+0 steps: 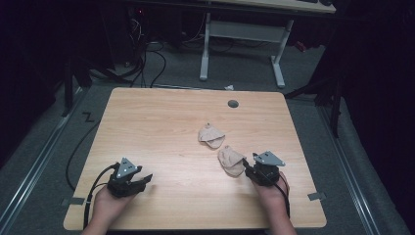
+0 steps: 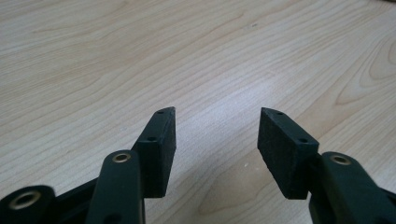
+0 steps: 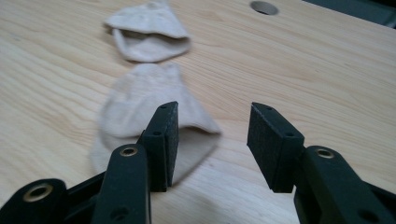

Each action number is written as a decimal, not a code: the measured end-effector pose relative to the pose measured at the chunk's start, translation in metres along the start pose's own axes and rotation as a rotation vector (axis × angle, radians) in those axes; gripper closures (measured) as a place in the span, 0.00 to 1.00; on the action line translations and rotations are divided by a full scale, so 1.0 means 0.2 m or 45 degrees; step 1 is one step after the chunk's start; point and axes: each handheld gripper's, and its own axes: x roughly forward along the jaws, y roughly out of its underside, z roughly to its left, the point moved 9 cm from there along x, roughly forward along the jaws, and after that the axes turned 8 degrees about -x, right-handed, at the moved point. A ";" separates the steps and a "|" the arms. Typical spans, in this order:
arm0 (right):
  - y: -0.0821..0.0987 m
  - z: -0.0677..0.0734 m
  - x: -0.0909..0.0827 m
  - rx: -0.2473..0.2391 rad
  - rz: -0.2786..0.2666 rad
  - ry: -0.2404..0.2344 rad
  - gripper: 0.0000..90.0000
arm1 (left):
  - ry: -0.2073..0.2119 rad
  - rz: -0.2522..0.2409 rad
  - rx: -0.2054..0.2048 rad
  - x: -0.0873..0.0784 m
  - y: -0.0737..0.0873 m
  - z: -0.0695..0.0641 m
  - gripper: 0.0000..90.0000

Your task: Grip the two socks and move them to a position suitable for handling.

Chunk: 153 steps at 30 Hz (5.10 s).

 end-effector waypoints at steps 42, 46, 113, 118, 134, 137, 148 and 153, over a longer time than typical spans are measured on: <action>0.07 0.21 0.14 -0.129 0.202 -0.226 1.00 | 0.028 -0.044 -0.018 -0.02 -0.03 -0.02 0.56; 0.07 0.26 0.13 -0.150 0.194 -0.265 1.00 | 0.035 -0.038 -0.009 -0.01 -0.02 -0.04 0.56; -0.23 0.87 0.12 -0.341 0.002 -0.451 0.96 | 0.094 -0.001 0.085 0.04 -0.02 -0.18 0.55; -0.24 0.85 0.07 -0.303 -0.054 -0.453 0.97 | 0.196 -0.036 0.072 0.05 -0.07 -0.32 0.63; -0.20 0.70 -0.03 -0.184 -0.113 -0.381 0.97 | 0.325 0.106 0.229 0.35 -0.06 -0.68 0.91; -0.19 0.67 -0.04 -0.169 -0.115 -0.363 0.97 | 0.320 0.114 0.225 0.35 -0.06 -0.67 0.92; -0.09 0.50 -0.08 -0.080 -0.088 -0.289 0.96 | 0.309 0.123 0.257 0.32 -0.05 -0.65 0.87; -0.05 0.46 -0.08 -0.072 -0.059 -0.269 0.94 | 0.296 0.129 0.262 0.31 -0.04 -0.63 0.87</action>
